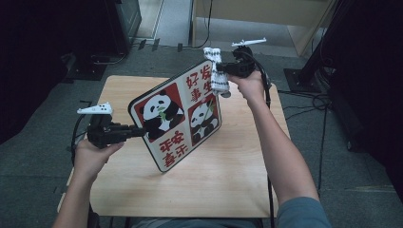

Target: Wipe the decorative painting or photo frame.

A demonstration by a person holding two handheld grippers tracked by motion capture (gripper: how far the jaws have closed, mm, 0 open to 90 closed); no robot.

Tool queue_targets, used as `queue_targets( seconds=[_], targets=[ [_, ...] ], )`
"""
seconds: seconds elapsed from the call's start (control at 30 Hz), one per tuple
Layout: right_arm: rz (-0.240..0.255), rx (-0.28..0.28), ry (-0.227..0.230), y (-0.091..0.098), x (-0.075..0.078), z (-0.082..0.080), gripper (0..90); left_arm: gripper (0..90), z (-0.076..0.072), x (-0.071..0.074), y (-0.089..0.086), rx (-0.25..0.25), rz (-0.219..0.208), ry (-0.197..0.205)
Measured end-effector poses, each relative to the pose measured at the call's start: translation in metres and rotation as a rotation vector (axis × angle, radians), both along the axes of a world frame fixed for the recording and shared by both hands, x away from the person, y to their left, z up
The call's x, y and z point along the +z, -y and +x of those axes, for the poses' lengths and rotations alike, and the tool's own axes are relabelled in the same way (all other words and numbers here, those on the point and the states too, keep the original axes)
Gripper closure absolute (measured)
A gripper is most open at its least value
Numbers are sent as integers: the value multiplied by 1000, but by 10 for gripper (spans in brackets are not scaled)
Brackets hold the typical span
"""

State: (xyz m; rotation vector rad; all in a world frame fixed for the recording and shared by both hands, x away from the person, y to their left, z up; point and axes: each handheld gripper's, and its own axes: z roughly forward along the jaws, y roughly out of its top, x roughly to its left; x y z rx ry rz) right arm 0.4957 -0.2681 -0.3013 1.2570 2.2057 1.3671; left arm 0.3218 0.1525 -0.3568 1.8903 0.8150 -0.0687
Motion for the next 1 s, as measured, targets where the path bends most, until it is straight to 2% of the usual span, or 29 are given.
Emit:
queue_targets(
  seconds=[0.37,0.53,0.67,0.83,1.0],
  targets=[
    [18,-3,-17,5,-13,-3,830,775,0,0,0,4,-4,1],
    [7,-8,-12,4,-18,-5,830,772,0,0,1,0,-6,-3],
    [1,-3,-26,5,-23,-5,830,771,0,0,1,0,-5,-4],
    [13,-6,-18,7,-29,-6,830,771,0,0,1,0,-4,-4],
    [14,-10,-36,9,-37,-8,830,771,0,0,2,1,-3,-3]
  ],
)
